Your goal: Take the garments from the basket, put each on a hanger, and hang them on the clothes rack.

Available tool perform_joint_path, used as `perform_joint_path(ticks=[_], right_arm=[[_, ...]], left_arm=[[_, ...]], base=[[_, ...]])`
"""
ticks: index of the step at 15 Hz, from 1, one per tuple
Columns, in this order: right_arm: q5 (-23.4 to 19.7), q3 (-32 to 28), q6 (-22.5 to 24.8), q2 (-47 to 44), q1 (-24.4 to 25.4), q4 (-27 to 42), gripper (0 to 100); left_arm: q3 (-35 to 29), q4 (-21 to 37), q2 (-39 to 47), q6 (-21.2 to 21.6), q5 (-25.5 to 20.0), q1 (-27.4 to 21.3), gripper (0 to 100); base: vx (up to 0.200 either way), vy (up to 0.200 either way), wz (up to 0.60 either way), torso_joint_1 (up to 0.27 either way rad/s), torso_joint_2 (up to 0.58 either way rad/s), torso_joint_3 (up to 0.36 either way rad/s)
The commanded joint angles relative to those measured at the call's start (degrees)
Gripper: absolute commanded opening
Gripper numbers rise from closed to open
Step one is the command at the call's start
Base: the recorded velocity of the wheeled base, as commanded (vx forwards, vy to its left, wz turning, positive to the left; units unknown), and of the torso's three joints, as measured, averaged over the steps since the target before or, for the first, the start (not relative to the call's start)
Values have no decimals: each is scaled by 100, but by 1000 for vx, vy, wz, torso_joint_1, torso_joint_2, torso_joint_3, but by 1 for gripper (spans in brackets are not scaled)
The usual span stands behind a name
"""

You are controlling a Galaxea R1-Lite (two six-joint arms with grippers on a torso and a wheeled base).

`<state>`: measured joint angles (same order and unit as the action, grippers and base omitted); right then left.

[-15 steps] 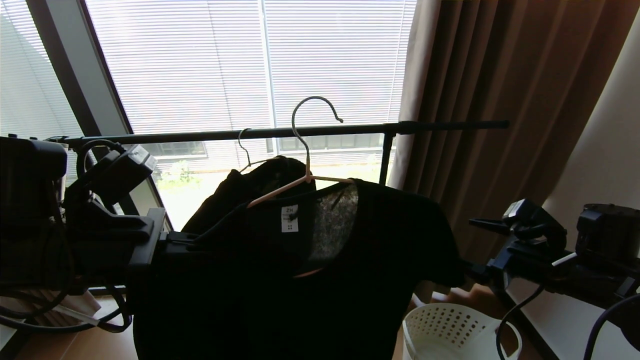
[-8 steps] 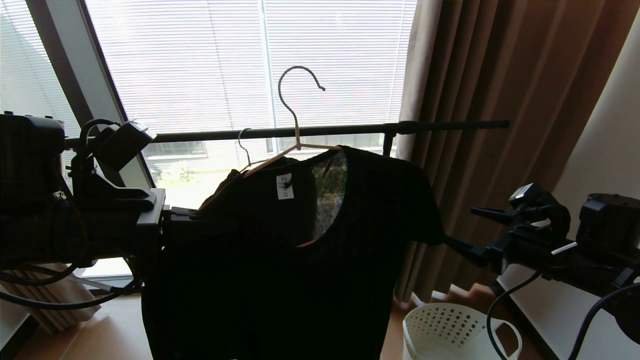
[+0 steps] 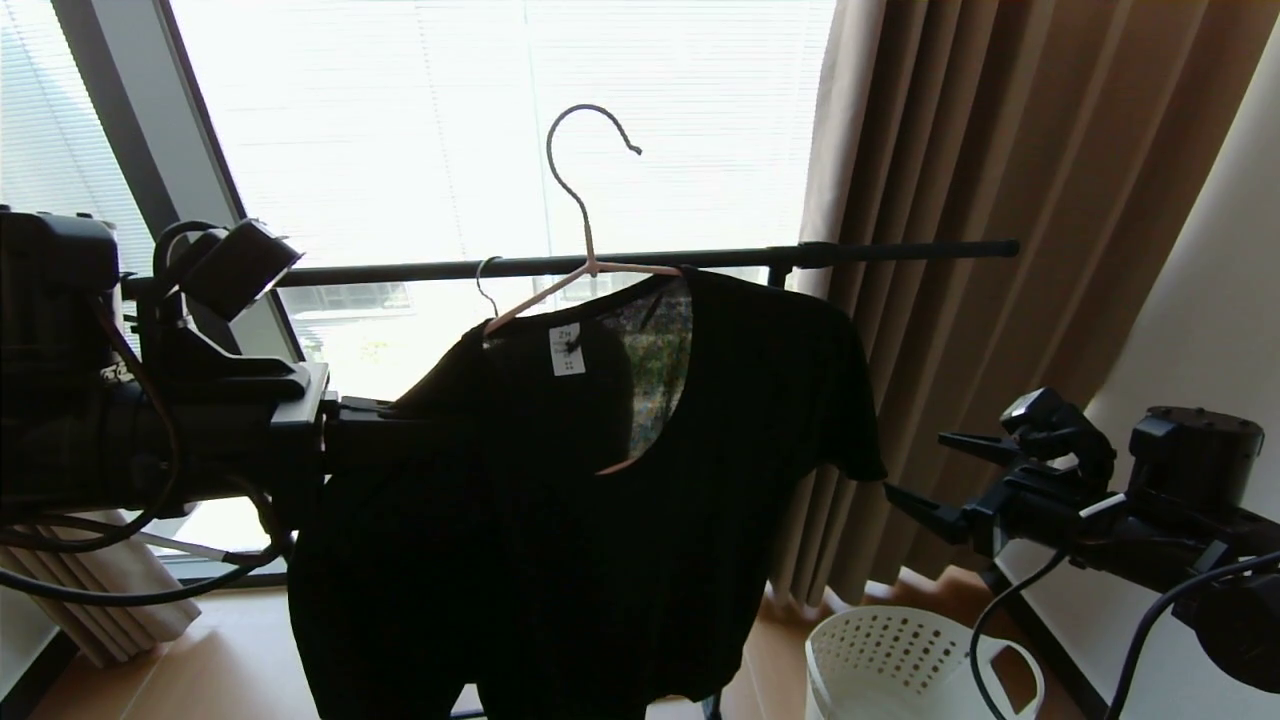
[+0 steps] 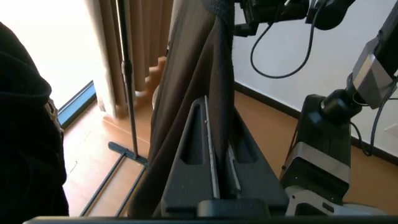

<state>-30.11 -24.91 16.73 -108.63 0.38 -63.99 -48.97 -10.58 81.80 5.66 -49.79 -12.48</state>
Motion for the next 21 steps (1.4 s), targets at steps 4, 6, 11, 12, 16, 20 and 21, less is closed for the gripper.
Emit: perform_joint_path(ticks=[4, 6, 11, 12, 16, 20, 21], right_arm=[[32, 117, 498, -158, 41, -17, 100], [172, 126, 490, 79, 85, -8, 100], [919, 38, 147, 430, 498, -17, 100], [1016, 21, -38, 527, 560, -17, 100], [1139, -41, -99, 518, 586, -17, 100], [1165, -67, -108, 474, 586, -17, 100], [1165, -67, -99, 466, 577, -8, 100]], left_arm=[[-7, 3, -24, -3, 408, -26, 0], [19, 21, -41, -3, 953, -176, 0], [116, 30, 38, -3, 2518, -756, 0], [116, 30, 108, -12, 2737, -879, 0], [63, -23, 679, -82, 3388, -1081, 0], [-350, -840, 1664, -671, 3511, -1081, 0], [-579, -919, 1866, -777, 3599, -1072, 0]], base=[[0, 0, 0, 0, 0, 0], [0, 0, 0, 0, 0, 0], [0, 0, 0, 0, 0, 0], [0, 0, 0, 0, 0, 0], [0, 0, 0, 0, 0, 0], [0, 0, 0, 0, 0, 0], [0, 0, 0, 0, 0, 0]])
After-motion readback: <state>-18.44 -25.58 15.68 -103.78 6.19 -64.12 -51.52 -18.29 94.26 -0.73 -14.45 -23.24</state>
